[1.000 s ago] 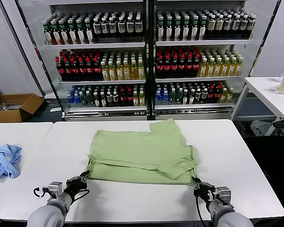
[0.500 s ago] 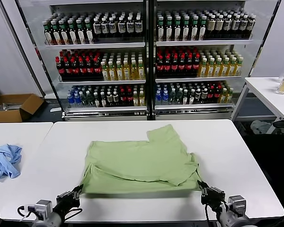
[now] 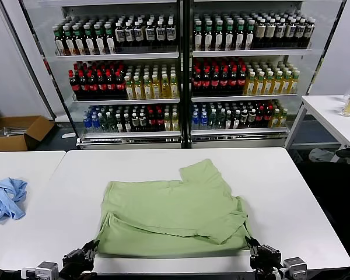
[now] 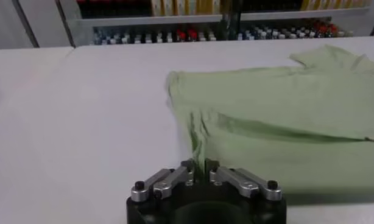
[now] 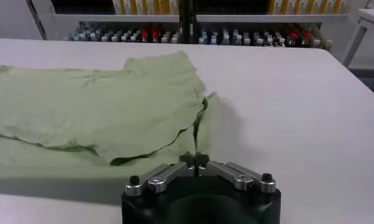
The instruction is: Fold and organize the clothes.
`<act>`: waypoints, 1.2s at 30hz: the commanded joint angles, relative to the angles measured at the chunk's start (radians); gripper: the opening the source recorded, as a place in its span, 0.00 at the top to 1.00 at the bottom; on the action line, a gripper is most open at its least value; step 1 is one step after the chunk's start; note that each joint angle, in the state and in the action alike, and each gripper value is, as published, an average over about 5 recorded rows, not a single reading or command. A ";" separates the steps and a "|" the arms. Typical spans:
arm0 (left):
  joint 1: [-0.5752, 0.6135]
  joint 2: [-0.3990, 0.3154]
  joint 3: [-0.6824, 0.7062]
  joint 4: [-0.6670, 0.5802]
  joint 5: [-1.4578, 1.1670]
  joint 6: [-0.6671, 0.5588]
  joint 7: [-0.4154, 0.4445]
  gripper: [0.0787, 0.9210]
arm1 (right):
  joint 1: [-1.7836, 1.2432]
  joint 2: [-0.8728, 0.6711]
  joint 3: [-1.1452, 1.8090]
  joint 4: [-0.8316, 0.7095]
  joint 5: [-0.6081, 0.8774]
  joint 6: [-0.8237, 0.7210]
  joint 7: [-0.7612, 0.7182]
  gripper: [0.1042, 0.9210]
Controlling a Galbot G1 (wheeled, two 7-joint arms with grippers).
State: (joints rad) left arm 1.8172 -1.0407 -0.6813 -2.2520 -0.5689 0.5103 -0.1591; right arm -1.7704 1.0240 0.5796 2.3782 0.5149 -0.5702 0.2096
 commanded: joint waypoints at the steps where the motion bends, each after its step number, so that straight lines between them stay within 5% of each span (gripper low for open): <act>1: -0.055 0.015 -0.029 -0.077 0.000 0.007 -0.036 0.69 | 0.040 -0.016 0.026 0.073 -0.009 -0.008 0.001 0.68; 6: -0.219 0.049 0.015 0.038 -0.044 -0.059 -0.026 0.53 | 0.252 -0.038 -0.021 -0.011 0.056 -0.008 0.006 0.50; 18: -0.558 0.114 0.176 0.307 -0.117 -0.019 0.039 0.14 | 0.877 0.001 -0.317 -0.476 0.154 -0.010 0.065 0.13; 28: -0.818 0.116 0.304 0.584 -0.115 -0.001 0.105 0.12 | 1.161 0.124 -0.481 -0.855 0.144 -0.009 0.048 0.12; 36: -0.911 0.102 0.348 0.743 -0.104 -0.004 0.159 0.12 | 1.284 0.259 -0.502 -1.126 0.082 -0.008 0.021 0.12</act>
State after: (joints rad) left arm 1.1180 -0.9416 -0.4175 -1.7686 -0.6715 0.5049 -0.0606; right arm -0.7022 1.1706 0.1540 1.5762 0.6185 -0.5782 0.2351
